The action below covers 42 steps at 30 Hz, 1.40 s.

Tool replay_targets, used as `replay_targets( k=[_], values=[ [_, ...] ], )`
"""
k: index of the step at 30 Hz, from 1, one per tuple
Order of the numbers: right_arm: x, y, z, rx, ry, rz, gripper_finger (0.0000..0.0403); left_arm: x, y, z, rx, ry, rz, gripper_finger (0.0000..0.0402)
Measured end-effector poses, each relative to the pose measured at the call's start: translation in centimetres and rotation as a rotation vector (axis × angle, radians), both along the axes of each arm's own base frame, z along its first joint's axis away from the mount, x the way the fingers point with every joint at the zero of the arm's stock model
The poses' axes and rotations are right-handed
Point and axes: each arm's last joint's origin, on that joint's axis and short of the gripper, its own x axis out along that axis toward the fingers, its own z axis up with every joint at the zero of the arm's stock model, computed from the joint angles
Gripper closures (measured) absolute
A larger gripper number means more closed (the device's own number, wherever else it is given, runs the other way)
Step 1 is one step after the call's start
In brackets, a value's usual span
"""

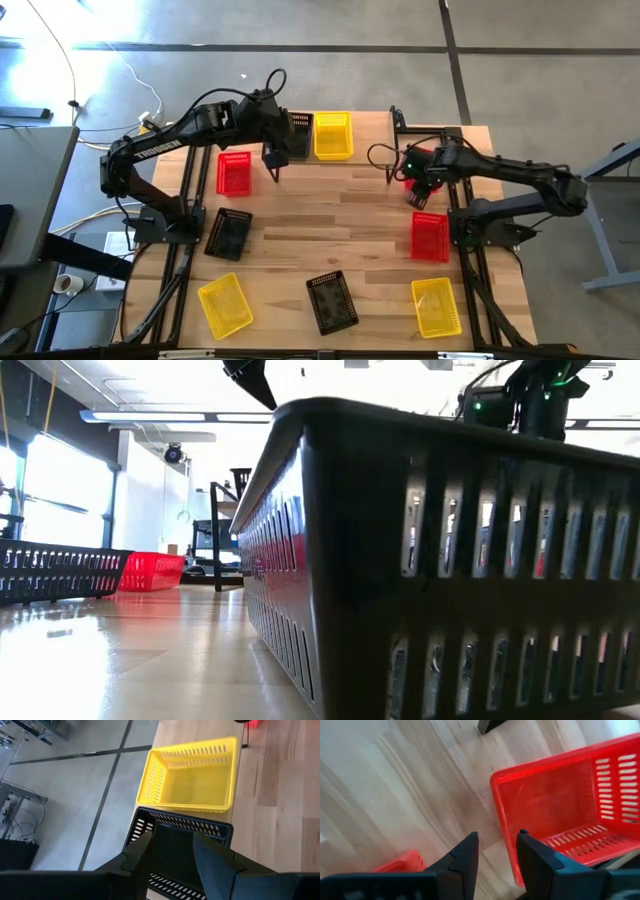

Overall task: Stack baskets on shelf by color
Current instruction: Put the top right red bin on the shelf

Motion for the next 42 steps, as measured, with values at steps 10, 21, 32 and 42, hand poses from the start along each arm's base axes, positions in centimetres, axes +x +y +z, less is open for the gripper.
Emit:
replay_targets(
  k=[10,21,32,42],
  values=[
    [-0.1,-0.1,-1.3,-0.026,0.025,-0.033,0.0284,0.0,0.0,0.0,0.003,-0.006,0.000,0.0270],
    [0.8,-0.5,-3.0,0.031,0.113,-0.020,0.0284,0.1,0.0,0.1,0.004,-0.008,0.000,0.0270],
    [1.3,-0.7,-4.4,0.064,0.189,-0.021,0.0354,0.1,0.0,0.1,0.004,-0.008,0.000,0.0270],
    [2.6,0.2,-1.2,0.022,0.207,-0.064,0.0399,0.0,0.0,0.1,0.003,-0.007,0.000,0.0270]
  ],
)
